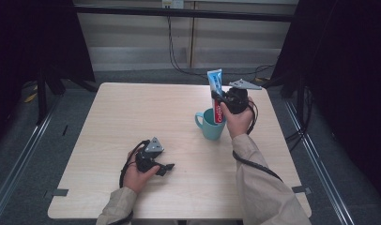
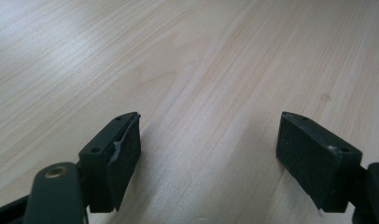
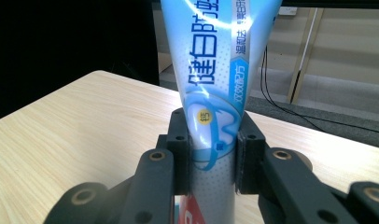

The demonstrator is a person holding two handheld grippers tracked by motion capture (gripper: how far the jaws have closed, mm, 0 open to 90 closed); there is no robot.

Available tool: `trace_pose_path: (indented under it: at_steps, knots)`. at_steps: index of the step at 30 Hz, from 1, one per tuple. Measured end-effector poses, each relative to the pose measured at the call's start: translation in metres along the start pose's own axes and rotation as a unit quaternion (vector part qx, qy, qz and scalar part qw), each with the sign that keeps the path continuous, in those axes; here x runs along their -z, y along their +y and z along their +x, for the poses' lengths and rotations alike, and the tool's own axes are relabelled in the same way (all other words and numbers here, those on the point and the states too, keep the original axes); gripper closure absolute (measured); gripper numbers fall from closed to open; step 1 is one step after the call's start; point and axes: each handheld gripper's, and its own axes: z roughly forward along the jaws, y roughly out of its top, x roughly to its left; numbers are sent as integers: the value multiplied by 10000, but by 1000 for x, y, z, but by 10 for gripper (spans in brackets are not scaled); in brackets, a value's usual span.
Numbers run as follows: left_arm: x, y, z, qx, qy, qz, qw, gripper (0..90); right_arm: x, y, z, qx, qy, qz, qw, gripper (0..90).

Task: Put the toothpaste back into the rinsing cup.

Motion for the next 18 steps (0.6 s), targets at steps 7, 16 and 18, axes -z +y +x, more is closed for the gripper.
trace_pose_path:
  at_steps: [7,16,18]
  knots:
    - [0,0,0,3,-3,3,10000,218,0,-7,1,14,34,54,10000,724]
    - [0,0,0,-18,-4,19,10000,218,-1,-15,3,-25,71,104,9999,722]
    - [0,0,0,-19,-12,22,10000,218,-2,-17,4,-4,78,121,9999,721]
